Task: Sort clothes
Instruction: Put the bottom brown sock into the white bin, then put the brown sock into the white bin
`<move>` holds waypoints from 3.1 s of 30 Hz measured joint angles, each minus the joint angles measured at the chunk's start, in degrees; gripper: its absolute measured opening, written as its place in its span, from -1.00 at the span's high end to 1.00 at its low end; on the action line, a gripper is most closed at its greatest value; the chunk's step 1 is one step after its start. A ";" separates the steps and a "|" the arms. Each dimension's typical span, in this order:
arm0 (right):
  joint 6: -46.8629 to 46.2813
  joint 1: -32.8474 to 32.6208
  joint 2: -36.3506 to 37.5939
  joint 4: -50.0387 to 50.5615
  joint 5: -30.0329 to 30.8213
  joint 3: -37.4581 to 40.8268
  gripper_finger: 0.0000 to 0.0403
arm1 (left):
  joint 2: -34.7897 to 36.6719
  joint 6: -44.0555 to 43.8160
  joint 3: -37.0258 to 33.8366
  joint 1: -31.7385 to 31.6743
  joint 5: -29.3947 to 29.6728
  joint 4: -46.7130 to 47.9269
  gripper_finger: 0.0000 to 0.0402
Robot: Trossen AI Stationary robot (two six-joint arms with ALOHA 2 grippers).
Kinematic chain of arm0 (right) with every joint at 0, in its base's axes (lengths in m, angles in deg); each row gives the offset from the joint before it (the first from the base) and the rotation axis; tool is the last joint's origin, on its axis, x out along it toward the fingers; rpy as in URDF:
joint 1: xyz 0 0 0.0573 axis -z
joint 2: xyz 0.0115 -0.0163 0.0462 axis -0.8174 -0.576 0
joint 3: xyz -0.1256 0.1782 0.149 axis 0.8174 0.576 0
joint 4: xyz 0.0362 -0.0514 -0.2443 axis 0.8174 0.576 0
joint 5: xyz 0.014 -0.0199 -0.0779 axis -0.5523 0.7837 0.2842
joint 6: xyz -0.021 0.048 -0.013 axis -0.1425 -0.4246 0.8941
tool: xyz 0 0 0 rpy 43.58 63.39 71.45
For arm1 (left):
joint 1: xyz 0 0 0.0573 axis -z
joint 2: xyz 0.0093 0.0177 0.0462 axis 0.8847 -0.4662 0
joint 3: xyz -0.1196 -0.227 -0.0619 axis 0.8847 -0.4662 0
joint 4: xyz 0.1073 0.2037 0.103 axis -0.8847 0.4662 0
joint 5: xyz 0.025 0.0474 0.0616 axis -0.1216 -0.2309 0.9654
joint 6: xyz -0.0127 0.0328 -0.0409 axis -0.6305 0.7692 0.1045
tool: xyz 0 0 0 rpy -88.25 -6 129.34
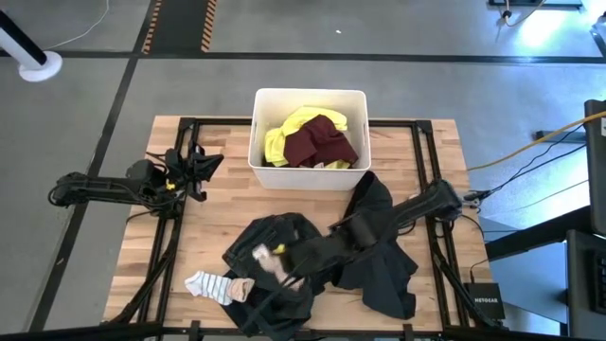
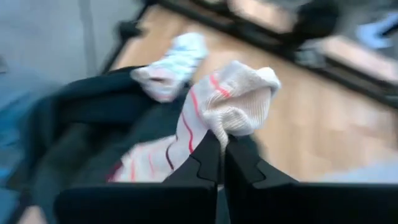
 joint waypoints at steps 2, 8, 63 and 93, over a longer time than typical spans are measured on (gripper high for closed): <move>0.37 0.11 2.57 1.26 4.85 -0.07 0.88 | 0.01 -0.02 0.00 0.00 0.00 0.03 0.98; 2.23 2.87 9.05 5.81 14.40 -0.04 0.86 | 0.00 -0.11 0.00 0.00 0.00 0.03 0.98; -7.03 30.63 7.30 2.79 -9.97 0.13 -0.10 | 0.01 1.07 0.00 0.00 0.00 0.45 0.98; 4.00 2.60 -14.47 -21.93 -13.32 2.78 -0.11 | 0.00 1.85 -0.02 0.00 0.00 1.13 0.98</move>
